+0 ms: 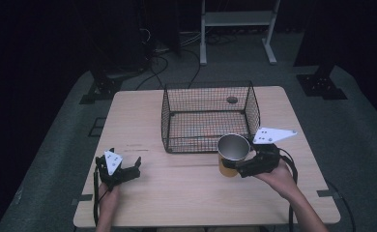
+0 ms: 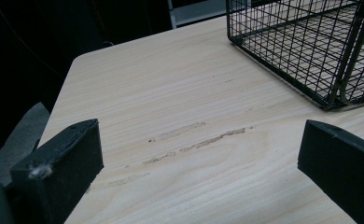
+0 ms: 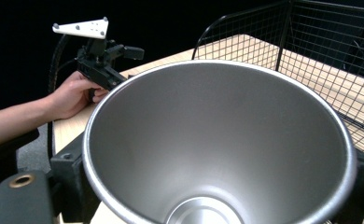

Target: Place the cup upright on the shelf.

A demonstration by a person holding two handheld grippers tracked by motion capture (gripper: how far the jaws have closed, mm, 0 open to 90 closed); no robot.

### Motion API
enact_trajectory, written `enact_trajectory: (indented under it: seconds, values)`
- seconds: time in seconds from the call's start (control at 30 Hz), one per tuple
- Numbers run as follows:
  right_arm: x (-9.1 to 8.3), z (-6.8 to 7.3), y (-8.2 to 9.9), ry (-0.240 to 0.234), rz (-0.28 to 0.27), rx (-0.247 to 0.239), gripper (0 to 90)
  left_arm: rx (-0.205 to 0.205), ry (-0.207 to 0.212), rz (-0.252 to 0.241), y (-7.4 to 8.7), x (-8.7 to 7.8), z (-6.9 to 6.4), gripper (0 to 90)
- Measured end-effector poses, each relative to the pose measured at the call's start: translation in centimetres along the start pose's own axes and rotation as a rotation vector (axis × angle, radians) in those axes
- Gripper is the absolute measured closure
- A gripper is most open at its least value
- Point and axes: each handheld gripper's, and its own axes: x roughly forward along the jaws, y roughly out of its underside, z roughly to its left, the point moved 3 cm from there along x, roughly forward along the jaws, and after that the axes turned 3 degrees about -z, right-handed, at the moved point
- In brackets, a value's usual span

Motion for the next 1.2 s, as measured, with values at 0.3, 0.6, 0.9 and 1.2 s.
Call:
enact_trajectory:
  seconds: [0.3, 0.6, 0.9, 1.2]
  values:
    - [0.1, -0.2, -1.3, -0.017, 0.007, -0.005, 11.6, -0.002, 0.000, 0.000, 0.0, 0.0, 0.0, 0.0]
    - [0.7, -1.2, -3.1, -0.023, 0.007, -0.005, 11.6, 0.000, 0.000, 0.000, 0.0, 0.0, 0.0, 0.0]
    - [1.8, -2.2, -4.9, -0.026, 0.024, -0.015, 11.6, -0.002, 0.000, -0.001, 0.0, 0.0, 0.0, 0.0]
    - [3.4, -3.6, -6.2, -0.026, 0.045, -0.010, 11.5, -0.003, 0.000, -0.001, 0.0, 0.0, 0.0, 0.0]
